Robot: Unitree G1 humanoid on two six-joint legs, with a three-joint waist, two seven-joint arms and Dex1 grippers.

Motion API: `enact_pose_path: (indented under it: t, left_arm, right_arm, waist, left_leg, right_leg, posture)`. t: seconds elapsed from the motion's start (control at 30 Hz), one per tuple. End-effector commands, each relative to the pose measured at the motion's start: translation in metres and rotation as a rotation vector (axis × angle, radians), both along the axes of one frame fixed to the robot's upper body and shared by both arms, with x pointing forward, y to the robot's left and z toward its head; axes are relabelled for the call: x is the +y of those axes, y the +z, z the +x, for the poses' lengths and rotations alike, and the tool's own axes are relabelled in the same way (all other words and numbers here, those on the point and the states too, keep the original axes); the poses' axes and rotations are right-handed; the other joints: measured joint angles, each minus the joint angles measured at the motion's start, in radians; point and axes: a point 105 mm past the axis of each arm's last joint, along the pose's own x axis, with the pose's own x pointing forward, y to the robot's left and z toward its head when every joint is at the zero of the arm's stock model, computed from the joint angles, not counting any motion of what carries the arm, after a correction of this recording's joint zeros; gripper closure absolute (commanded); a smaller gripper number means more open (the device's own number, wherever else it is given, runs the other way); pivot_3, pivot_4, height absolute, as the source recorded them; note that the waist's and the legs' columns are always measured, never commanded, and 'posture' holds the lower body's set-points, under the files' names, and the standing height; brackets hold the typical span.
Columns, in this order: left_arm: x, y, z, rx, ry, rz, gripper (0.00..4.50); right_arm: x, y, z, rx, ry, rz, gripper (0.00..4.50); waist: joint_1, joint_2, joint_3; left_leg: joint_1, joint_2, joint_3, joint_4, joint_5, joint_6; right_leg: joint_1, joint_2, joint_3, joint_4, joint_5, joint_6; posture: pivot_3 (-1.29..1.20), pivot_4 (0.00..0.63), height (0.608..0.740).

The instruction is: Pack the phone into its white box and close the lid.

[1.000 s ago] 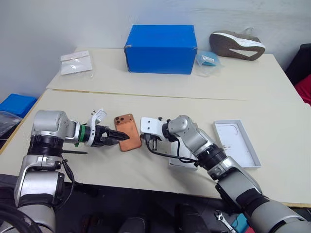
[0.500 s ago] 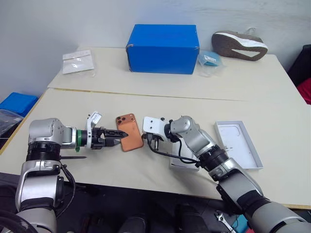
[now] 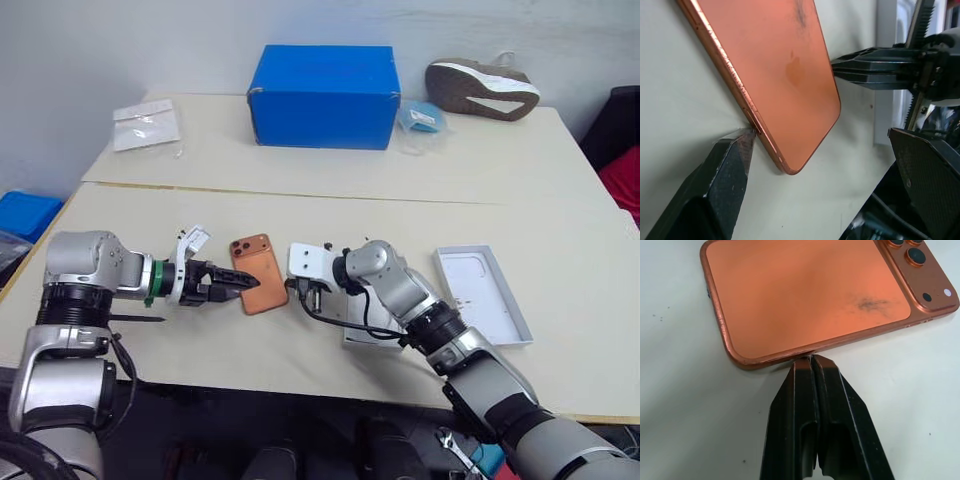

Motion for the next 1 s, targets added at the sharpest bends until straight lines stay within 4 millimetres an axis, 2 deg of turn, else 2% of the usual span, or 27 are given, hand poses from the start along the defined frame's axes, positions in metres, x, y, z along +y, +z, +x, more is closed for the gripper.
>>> enact_pose_path:
  t: [0.03, 0.2, 0.37, 0.67, 0.87, 1.0]
  left_arm:
    - [0.004, -0.003, -0.011, 0.037, -0.051, 0.103, 0.02]
    - [0.020, -0.015, -0.012, 0.061, 0.004, 0.231, 0.02]
    - [0.035, -0.021, -0.011, 0.078, 0.077, 0.267, 0.02]
    - [0.056, -0.004, -0.013, 0.062, 0.172, 0.142, 0.02]
    - [0.076, -0.008, -0.021, 0.068, 0.206, 0.145, 0.02]
    - [0.082, -0.005, -0.020, 0.059, 0.230, 0.136, 0.02]
  right_arm:
    - [0.004, 0.006, -0.001, -0.029, 0.025, 0.002, 4.50]
    - [0.006, 0.006, 0.000, -0.031, 0.026, 0.004, 4.50]
    - [0.004, 0.003, 0.000, -0.031, 0.022, -0.006, 4.50]
    - [0.001, 0.002, 0.000, -0.030, 0.021, -0.010, 4.50]
    - [0.003, 0.002, 0.000, -0.031, 0.030, -0.007, 4.50]
    - [0.007, 0.003, -0.001, -0.031, 0.040, -0.002, 4.50]
  waist:
    - [-0.005, -0.002, 0.002]
    - [-0.013, -0.003, 0.002]
    - [-0.014, -0.003, 0.001]
    - [-0.031, -0.007, 0.001]
    - [-0.034, -0.009, 0.001]
    - [-0.033, -0.010, 0.001]
  left_leg:
    - [0.000, 0.000, 0.000, -0.001, 0.000, 0.000]
    - [-0.001, -0.003, -0.001, -0.002, -0.001, -0.002]
    - [0.000, -0.001, 0.001, -0.001, -0.001, -0.005]
    - [0.002, 0.004, 0.001, -0.001, 0.001, -0.015]
    - [0.002, 0.007, 0.001, -0.001, 0.000, -0.018]
    - [0.002, 0.007, 0.001, -0.001, 0.000, -0.018]
  right_leg:
    - [-0.002, 0.000, 0.000, 0.000, 0.000, 0.000]
    - [-0.010, 0.002, 0.000, 0.000, 0.000, 0.000]
    - [-0.010, 0.005, 0.001, 0.000, 0.000, 0.000]
    - [-0.013, 0.014, 0.006, -0.001, 0.000, -0.001]
    - [-0.015, 0.017, 0.006, 0.001, -0.002, -0.003]
    - [-0.014, 0.017, 0.006, 0.001, -0.002, -0.004]
  posture:
    - [0.00, 0.150, 0.740]
    - [0.00, 0.150, 0.740]
    - [0.00, 0.150, 0.740]
    - [0.00, 0.150, 0.740]
    - [0.00, 0.150, 0.740]
    - [0.00, 0.150, 0.740]
